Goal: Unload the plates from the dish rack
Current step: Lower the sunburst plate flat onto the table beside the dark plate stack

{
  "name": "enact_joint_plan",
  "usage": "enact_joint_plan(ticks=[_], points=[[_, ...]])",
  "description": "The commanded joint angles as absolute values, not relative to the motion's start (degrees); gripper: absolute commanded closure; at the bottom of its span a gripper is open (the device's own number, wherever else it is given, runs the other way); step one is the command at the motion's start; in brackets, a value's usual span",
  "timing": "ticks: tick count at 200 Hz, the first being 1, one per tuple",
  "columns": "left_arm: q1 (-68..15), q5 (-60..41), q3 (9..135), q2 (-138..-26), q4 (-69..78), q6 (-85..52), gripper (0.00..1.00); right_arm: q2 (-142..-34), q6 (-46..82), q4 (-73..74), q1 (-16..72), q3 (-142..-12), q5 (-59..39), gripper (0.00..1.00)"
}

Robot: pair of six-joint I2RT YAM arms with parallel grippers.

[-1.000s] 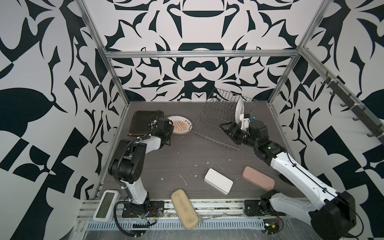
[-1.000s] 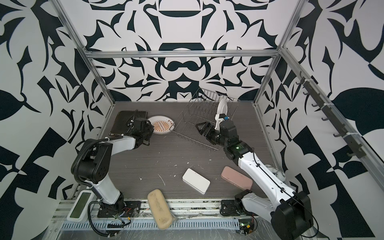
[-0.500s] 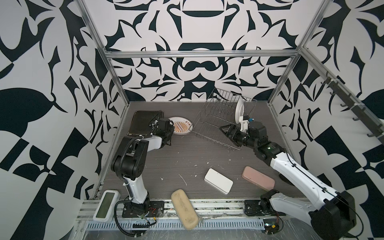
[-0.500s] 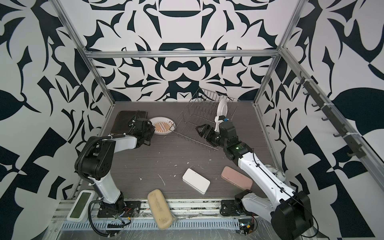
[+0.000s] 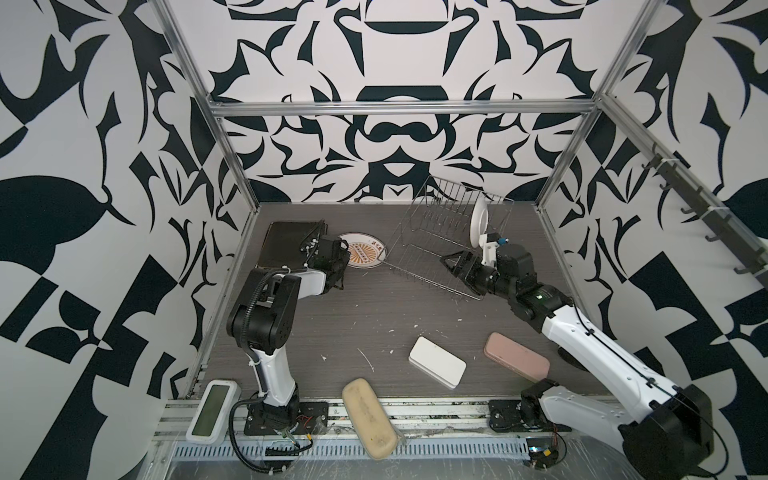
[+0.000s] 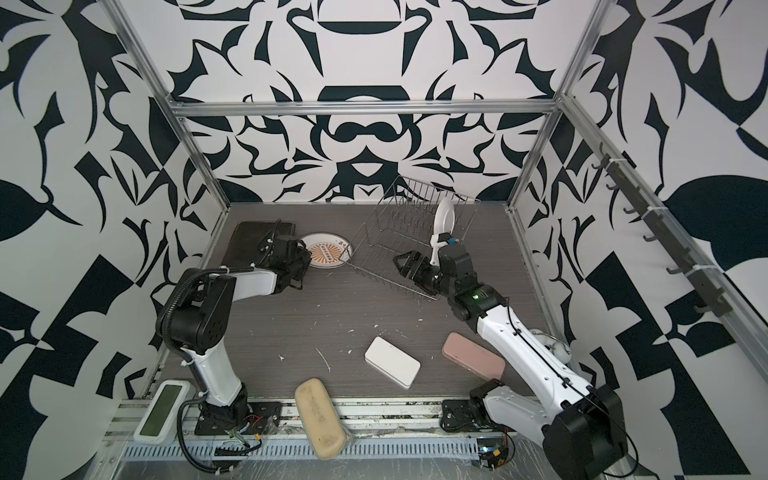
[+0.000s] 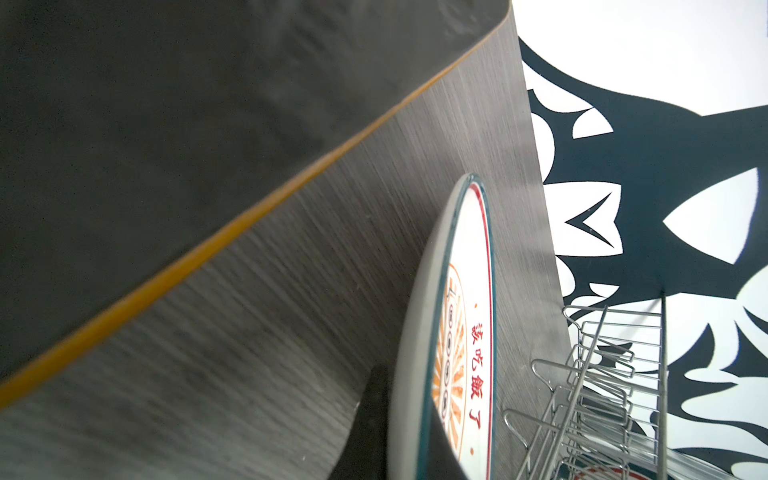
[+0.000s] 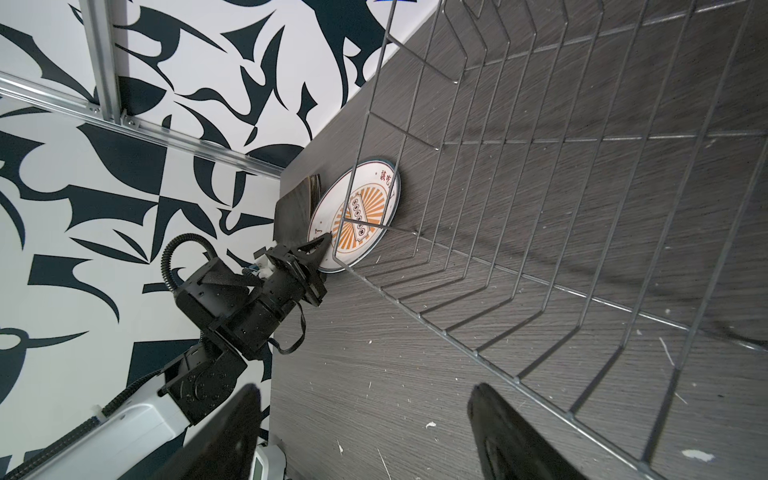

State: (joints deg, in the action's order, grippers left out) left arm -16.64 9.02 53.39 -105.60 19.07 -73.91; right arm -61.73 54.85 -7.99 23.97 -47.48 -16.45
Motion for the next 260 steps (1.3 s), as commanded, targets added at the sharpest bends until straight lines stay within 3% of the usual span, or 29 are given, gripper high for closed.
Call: enact_joint_plan(ticks=[1, 22, 63, 119, 189, 260], points=[[-16.8, 9.5, 55.1, -106.0, 20.7, -74.4, 1.0, -60.2, 53.5, -7.3, 23.7, -49.3, -15.4, 0.18], [-16.8, 9.6, 54.8, -105.8, 20.7, -74.7, 1.0, -60.2, 53.5, -7.3, 23.7, -49.4, -15.4, 0.18], [-16.8, 9.3, 54.3, -105.4, 20.6, -74.7, 0.85, -60.2, 53.7, -7.3, 23.7, -49.4, -15.4, 0.19], [-16.8, 9.6, 54.9, -105.5, 17.4, -75.1, 0.81, -60.0, 53.8, -7.2, 23.7, -49.7, -15.0, 0.19], [-16.8, 8.9, 55.4, -105.5, 16.7, -74.3, 0.48, -59.8, 54.0, -7.0, 23.7, -49.1, -14.6, 0.2], [-16.8, 9.1, 55.7, -105.2, 14.8, -74.4, 0.33, -59.6, 53.9, -7.1, 23.7, -49.0, -14.5, 0.2]])
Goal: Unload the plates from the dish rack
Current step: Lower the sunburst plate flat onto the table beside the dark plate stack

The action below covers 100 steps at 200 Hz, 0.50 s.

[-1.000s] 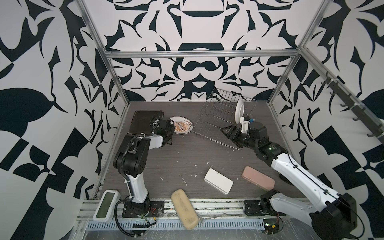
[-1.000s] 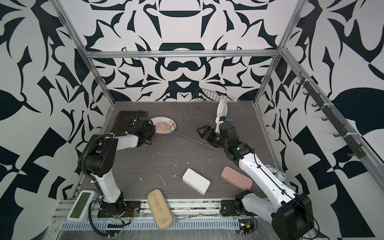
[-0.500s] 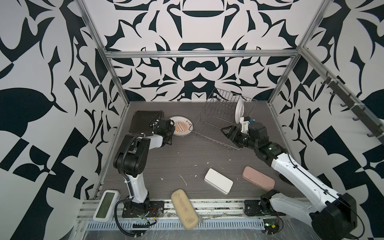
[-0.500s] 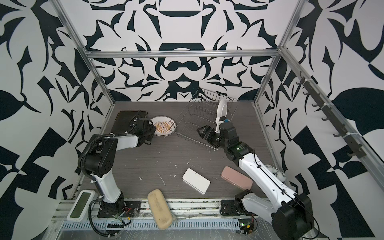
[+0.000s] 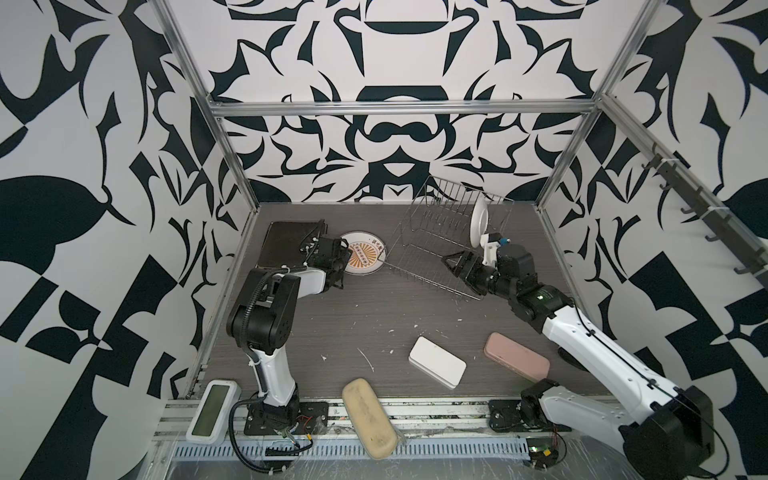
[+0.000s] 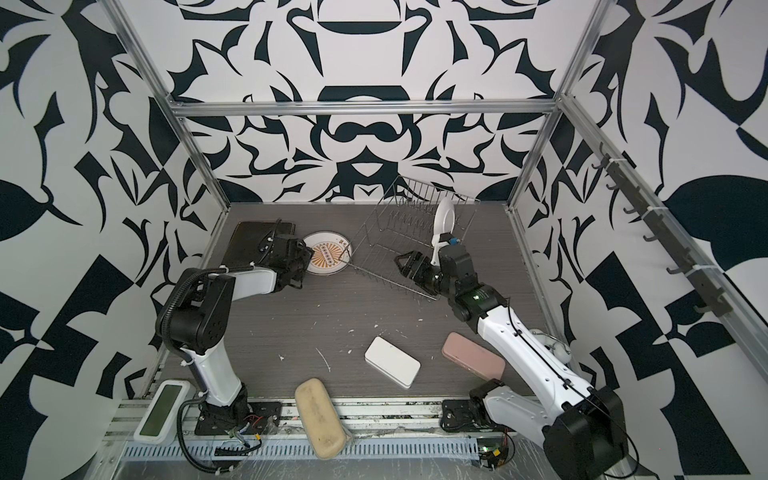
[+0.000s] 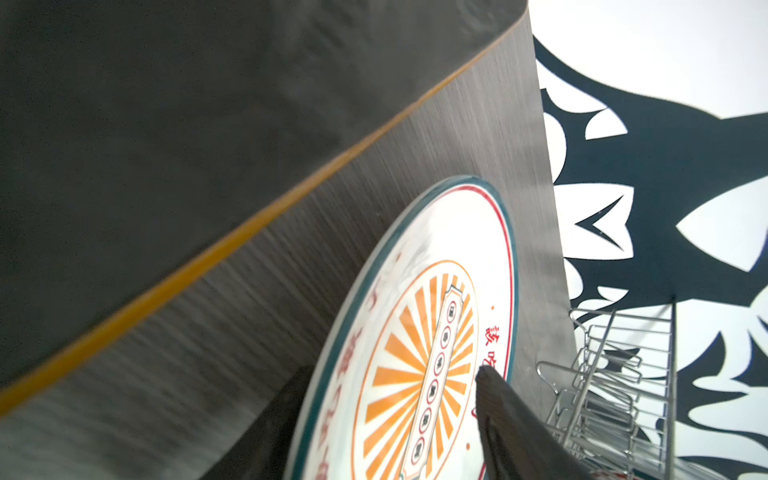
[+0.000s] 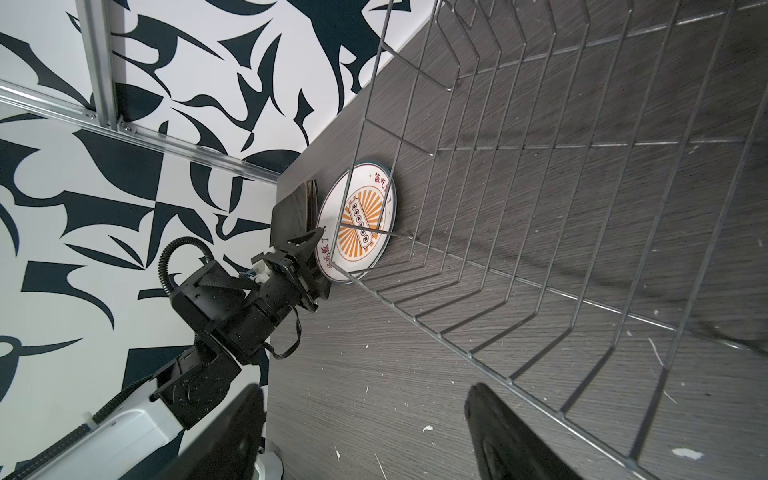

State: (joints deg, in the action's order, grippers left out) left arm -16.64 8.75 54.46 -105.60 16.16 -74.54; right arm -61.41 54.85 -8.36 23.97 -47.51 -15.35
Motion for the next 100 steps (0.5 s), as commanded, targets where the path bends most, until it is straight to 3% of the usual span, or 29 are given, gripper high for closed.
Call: enact_joint_plan(ticks=[1, 100], points=[[-16.8, 9.1, 55.7, -105.2, 14.7, -74.4, 0.33, -59.6, 53.9, -7.1, 23.7, -49.0, -14.5, 0.2], [-16.7, 9.4, 55.6, -104.4, 11.3, -74.8, 0.23, -60.8, 54.5, -5.5, 23.7, -48.9, -14.4, 0.2]])
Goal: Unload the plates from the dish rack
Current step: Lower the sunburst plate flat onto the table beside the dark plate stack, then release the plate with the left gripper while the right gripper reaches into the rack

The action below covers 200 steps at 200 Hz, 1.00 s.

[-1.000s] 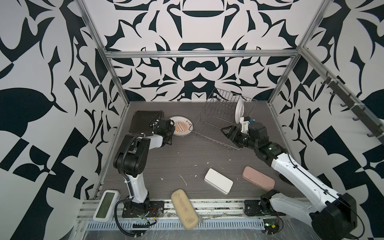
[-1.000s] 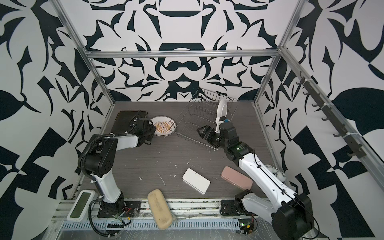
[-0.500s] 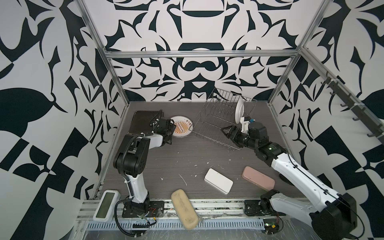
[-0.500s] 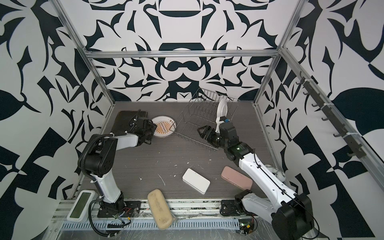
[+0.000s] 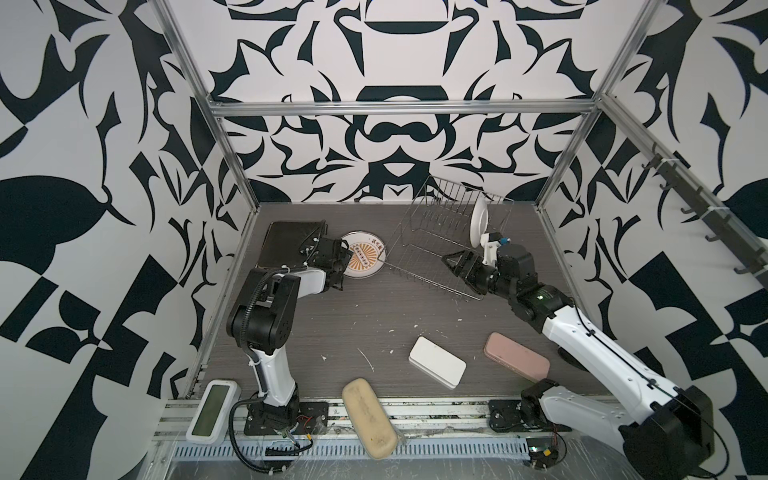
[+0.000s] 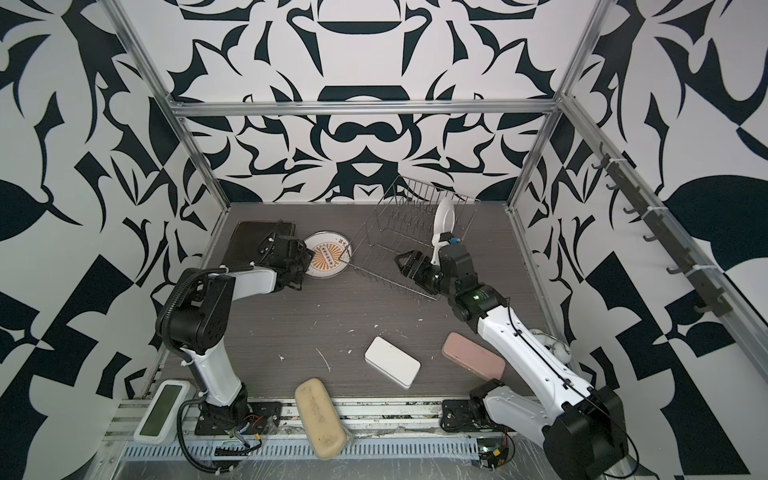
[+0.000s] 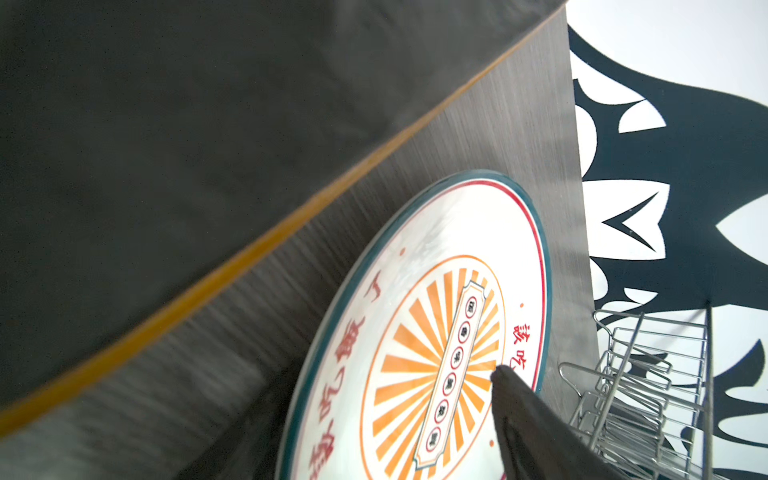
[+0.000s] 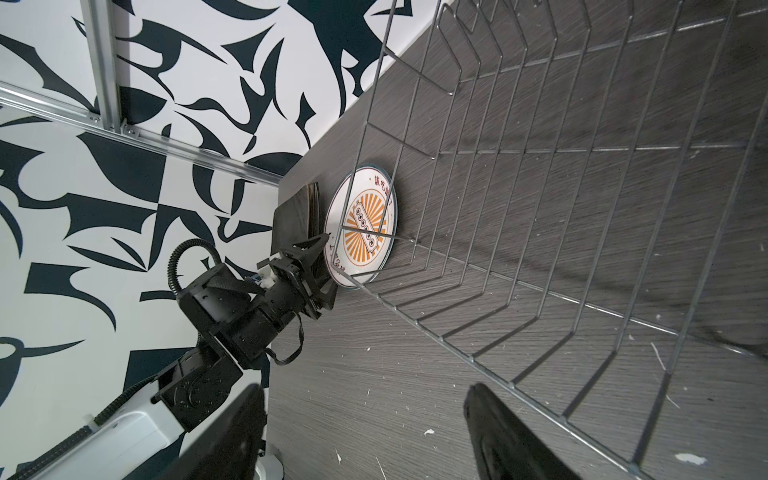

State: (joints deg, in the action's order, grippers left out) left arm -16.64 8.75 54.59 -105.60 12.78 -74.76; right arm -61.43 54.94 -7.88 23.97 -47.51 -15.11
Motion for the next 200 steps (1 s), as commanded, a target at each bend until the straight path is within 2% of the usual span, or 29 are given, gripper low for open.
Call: enact_joint_plan(ticks=[1, 44, 86, 98, 117, 134, 182, 200], points=[[-16.7, 9.4, 55.5, -104.4, 11.3, -74.8, 0.23, -60.8, 54.6, -5.5, 23.7, -48.9, -14.4, 0.21], [-16.7, 9.7, 54.3, -102.4, 10.2, -74.1, 0.16, -61.1, 55.2, -4.7, 23.7, -47.0, -12.3, 0.2], [-16.6, 9.6, 52.8, -100.3, 9.2, -73.8, 0.16, -61.6, 55.0, -4.8, 23.7, -46.1, -11.9, 0.19], [-16.6, 9.4, 52.2, -99.3, 9.2, -73.6, 0.12, -61.3, 54.9, -5.2, 23.7, -45.8, -11.4, 0.15], [-16.6, 9.2, 51.0, -97.5, 9.0, -73.3, 0.11, -60.3, 54.3, -4.9, 23.7, -45.3, -11.3, 0.02], [-16.6, 8.5, 50.3, -95.8, 8.0, -73.0, 0.11, -59.2, 54.4, -5.9, 23.7, -45.4, -9.8, 0.01], [-16.6, 7.4, 47.8, -90.7, 5.5, -71.4, 0.1, -58.9, 53.1, -10.9, 23.7, -48.3, -1.5, 0.01], [-16.6, 6.3, 47.0, -88.1, 4.9, -69.8, 0.1, -61.6, 51.7, -17.8, 23.7, -53.4, 5.4, 0.01]])
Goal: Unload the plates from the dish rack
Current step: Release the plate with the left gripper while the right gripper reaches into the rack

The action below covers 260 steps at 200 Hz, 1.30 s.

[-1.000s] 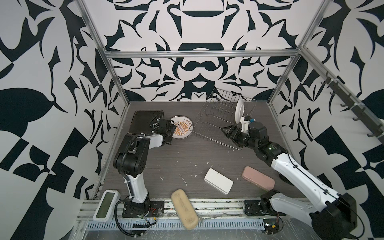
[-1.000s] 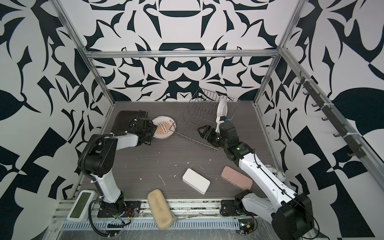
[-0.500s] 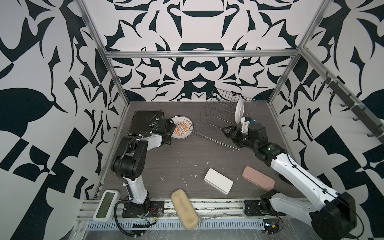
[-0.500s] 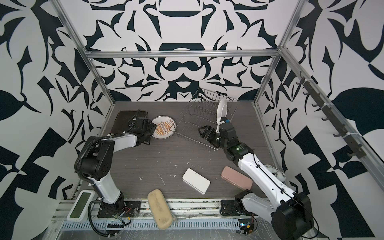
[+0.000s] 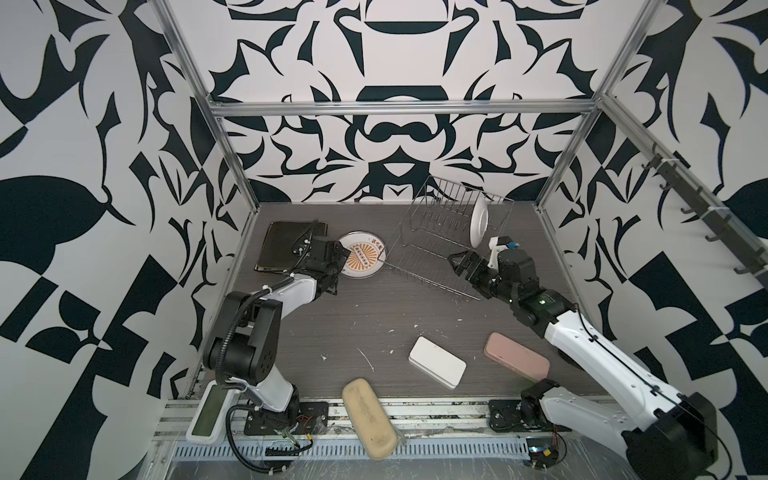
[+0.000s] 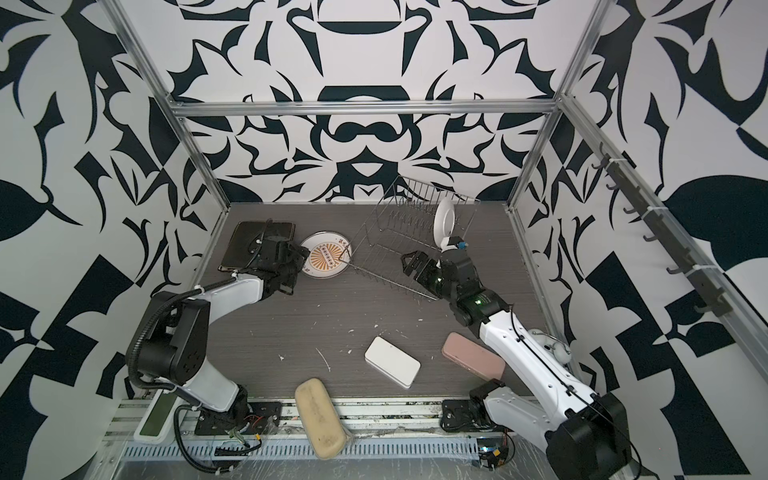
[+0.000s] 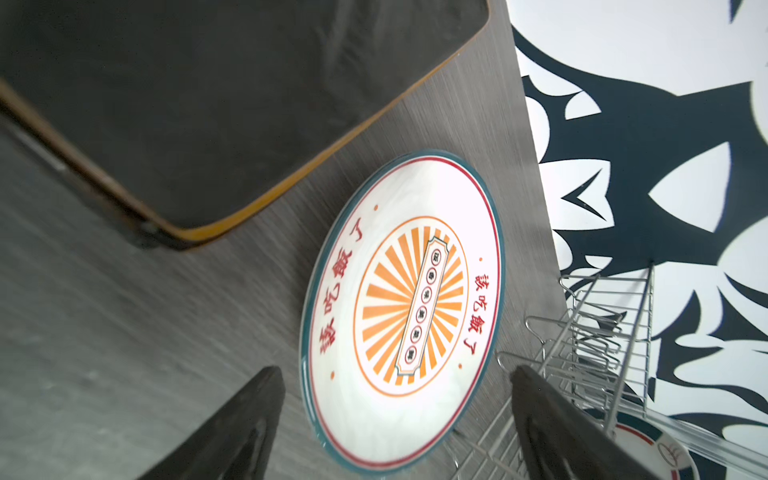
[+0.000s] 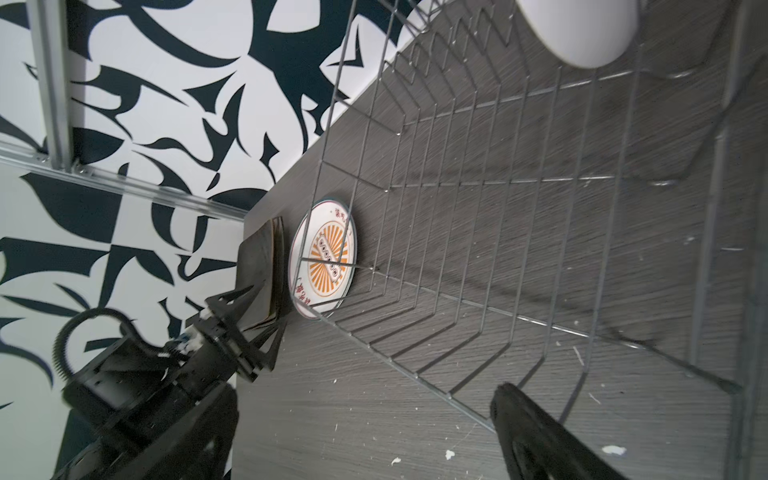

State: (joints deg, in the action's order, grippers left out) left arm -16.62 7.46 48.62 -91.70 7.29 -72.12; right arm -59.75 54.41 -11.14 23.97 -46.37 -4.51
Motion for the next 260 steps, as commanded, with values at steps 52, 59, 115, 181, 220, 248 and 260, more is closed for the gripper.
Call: enact_joint_plan(ticks=[52, 59, 115, 181, 220, 248, 260], points=[[-16.6, 1.6, 46.3, -80.9, 2.1, -63.7, 0.1, -75.1, 44.1, -29.0, 23.8, -69.1, 21.3, 0.01], [-16.6, 0.9, 46.3, -80.1, 1.7, -62.6, 0.1, -77.2, 43.0, -29.6, 23.8, -70.9, 22.4, 0.01], [-16.6, -3.1, 46.4, -77.6, -0.5, -59.0, 0.09, -94.5, 35.3, -34.8, 24.1, -85.9, 34.0, 0.01], [-16.6, -7.3, 45.5, -78.1, 1.4, -59.9, 0.09, -120.4, 31.9, -52.6, 24.2, -114.5, 52.6, 0.07], [-16.6, -7.4, 45.1, -77.9, 1.7, -60.0, 0.09, -129.9, 27.1, -52.2, 24.2, -124.5, 59.5, 0.19], [-16.6, -7.5, 45.2, -78.0, 1.6, -59.8, 0.09, -130.9, 24.3, -45.9, 23.9, -124.0, 59.0, 0.28], [-16.6, -8.0, 45.2, -78.2, 1.8, -59.9, 0.09, -131.4, 23.8, -44.6, 23.6, -124.2, 58.6, 0.33]])
